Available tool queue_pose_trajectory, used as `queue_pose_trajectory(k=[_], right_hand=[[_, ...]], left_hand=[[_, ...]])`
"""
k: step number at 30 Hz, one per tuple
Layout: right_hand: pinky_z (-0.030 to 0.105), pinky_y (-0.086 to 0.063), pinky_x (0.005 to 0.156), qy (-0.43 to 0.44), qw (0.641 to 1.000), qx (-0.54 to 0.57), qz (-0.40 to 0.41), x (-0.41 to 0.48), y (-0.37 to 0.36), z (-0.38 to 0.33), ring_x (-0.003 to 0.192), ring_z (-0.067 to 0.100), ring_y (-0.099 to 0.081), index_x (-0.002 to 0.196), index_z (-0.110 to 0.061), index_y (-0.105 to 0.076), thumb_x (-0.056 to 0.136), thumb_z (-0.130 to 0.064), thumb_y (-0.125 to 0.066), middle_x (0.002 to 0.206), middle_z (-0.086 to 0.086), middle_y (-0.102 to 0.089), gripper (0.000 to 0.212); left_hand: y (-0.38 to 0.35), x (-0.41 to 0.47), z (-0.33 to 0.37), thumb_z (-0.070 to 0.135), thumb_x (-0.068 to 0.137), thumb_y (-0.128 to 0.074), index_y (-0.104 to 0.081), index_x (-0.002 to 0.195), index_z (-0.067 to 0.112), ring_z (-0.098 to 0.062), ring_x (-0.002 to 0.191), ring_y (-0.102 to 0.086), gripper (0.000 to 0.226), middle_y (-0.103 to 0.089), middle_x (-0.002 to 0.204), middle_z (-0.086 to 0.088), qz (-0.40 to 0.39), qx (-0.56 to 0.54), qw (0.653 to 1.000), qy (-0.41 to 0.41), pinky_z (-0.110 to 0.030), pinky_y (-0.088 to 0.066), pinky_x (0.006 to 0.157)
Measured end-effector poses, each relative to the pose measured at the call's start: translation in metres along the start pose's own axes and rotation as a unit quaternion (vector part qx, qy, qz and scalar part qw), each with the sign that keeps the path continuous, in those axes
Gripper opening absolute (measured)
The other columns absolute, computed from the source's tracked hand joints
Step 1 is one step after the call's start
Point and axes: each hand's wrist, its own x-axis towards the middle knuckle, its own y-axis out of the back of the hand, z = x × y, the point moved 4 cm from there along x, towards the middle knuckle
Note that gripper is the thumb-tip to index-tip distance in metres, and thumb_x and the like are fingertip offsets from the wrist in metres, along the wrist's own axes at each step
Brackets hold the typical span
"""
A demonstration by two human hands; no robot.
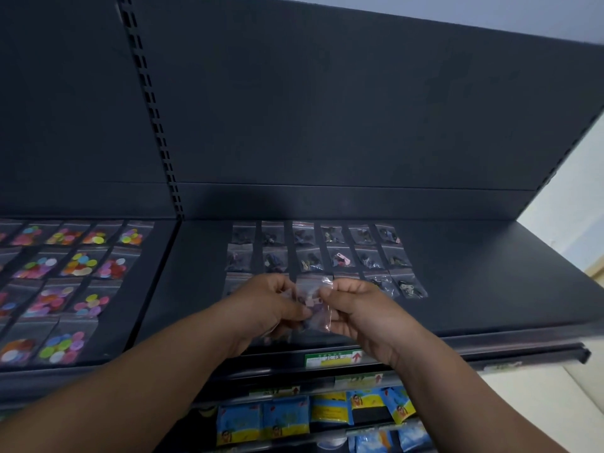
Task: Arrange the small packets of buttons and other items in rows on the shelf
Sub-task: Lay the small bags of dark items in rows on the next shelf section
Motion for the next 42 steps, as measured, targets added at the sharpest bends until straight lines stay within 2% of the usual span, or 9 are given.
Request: queue_pose_trajectory(k=[5,12,16,20,27,31,33,36,42], right_hand=[[0.021,-0.047,0.054,0.006,0.997,-0.046,0.068,0.004,0.019,0.001,0.059,0.009,-0.052,0.064,-0.020,-0.062,0.089,-0.013,-0.062,0.066,-0.003,-0.059,0.027],[0.019,-0.046,0.055,0.010,0.983,-0.163,0.083,0.012,0.021,0.010,0.057,0.009,-0.050,0.075,-0.017,-0.057,0.093,-0.007,-0.054,0.058,-0.011,-0.060,0.021],[0.028,-0.052,0.058,0.023,0.950,-0.293,0.108,0.018,0.023,0.015,0.052,0.007,-0.056,0.075,-0.014,-0.058,0.087,0.001,-0.057,0.067,0.002,-0.061,0.019],[0.027,-0.053,0.062,0.036,0.931,-0.346,0.113,0.021,0.023,0.017,0.057,0.007,-0.060,0.072,-0.016,-0.058,0.085,0.003,-0.058,0.068,-0.001,-0.062,0.023],[0.034,-0.057,0.074,0.025,0.906,-0.408,0.113,0.021,0.023,0.014,0.073,0.017,-0.063,0.078,-0.022,-0.057,0.081,-0.008,-0.067,0.075,-0.002,-0.062,0.017],[0.021,-0.044,0.059,0.097,0.853,-0.479,0.181,0.008,0.020,-0.003,0.073,0.011,-0.056,0.097,-0.021,-0.053,0.085,-0.023,-0.066,0.083,-0.005,-0.059,0.017],[0.019,-0.041,0.057,0.132,0.889,-0.398,0.186,0.001,0.015,-0.011,0.066,0.008,-0.052,0.090,-0.019,-0.056,0.087,-0.028,-0.064,0.078,-0.005,-0.058,0.013],[0.025,-0.050,0.066,0.050,0.985,-0.158,0.058,-0.005,-0.002,-0.008,0.067,0.011,-0.058,0.091,-0.015,-0.063,0.086,-0.032,-0.065,0.080,0.000,-0.064,0.018],[0.022,-0.046,0.061,0.020,0.991,-0.129,0.026,-0.004,0.006,-0.004,0.057,0.007,-0.056,0.080,-0.017,-0.063,0.084,-0.010,-0.066,0.071,-0.001,-0.061,0.009]], left_hand=[[0.007,0.002,-0.001,0.004,0.084,-0.066,-0.060,0.090,0.007,-0.015,0.058,-0.062,0.009,-0.065,0.073,-0.009,0.040,-0.014,0.999,0.015,-0.022,-0.042,0.045],[0.019,0.006,-0.004,0.037,0.092,-0.056,-0.058,0.095,0.009,-0.017,0.059,-0.060,0.028,-0.064,0.075,-0.009,0.082,-0.088,0.990,0.068,-0.023,-0.046,0.049],[0.021,0.004,-0.005,0.013,0.093,-0.044,-0.057,0.099,0.003,-0.025,0.067,-0.057,0.018,-0.063,0.085,-0.017,0.090,-0.195,0.973,0.087,-0.029,-0.052,0.053],[0.024,0.004,-0.006,-0.008,0.086,-0.034,-0.060,0.101,0.002,-0.026,0.081,-0.062,0.031,-0.061,0.112,-0.024,0.103,-0.177,0.976,0.074,-0.028,-0.052,0.050],[0.020,0.006,-0.008,-0.012,0.087,-0.047,-0.061,0.096,0.008,-0.029,0.090,-0.061,0.026,-0.064,0.106,-0.021,0.071,-0.132,0.988,0.047,-0.044,-0.053,0.085],[0.015,0.004,-0.003,-0.009,0.089,-0.051,-0.062,0.100,0.009,-0.022,0.083,-0.061,0.024,-0.065,0.100,-0.014,0.047,-0.147,0.988,0.021,-0.037,-0.053,0.078],[0.012,0.003,0.000,-0.009,0.089,-0.050,-0.062,0.101,0.010,-0.021,0.082,-0.061,0.025,-0.065,0.098,-0.011,0.039,-0.148,0.988,0.007,-0.035,-0.053,0.075],[0.004,0.002,0.004,-0.012,0.088,-0.048,-0.061,0.101,0.009,-0.018,0.078,-0.061,0.028,-0.065,0.091,-0.008,0.029,-0.155,0.987,-0.015,-0.029,-0.052,0.067],[-0.012,0.005,0.011,-0.004,0.083,-0.063,-0.062,0.102,0.008,-0.019,0.084,-0.066,0.023,-0.068,0.100,-0.011,0.006,-0.128,0.991,-0.026,-0.028,-0.056,0.070]])
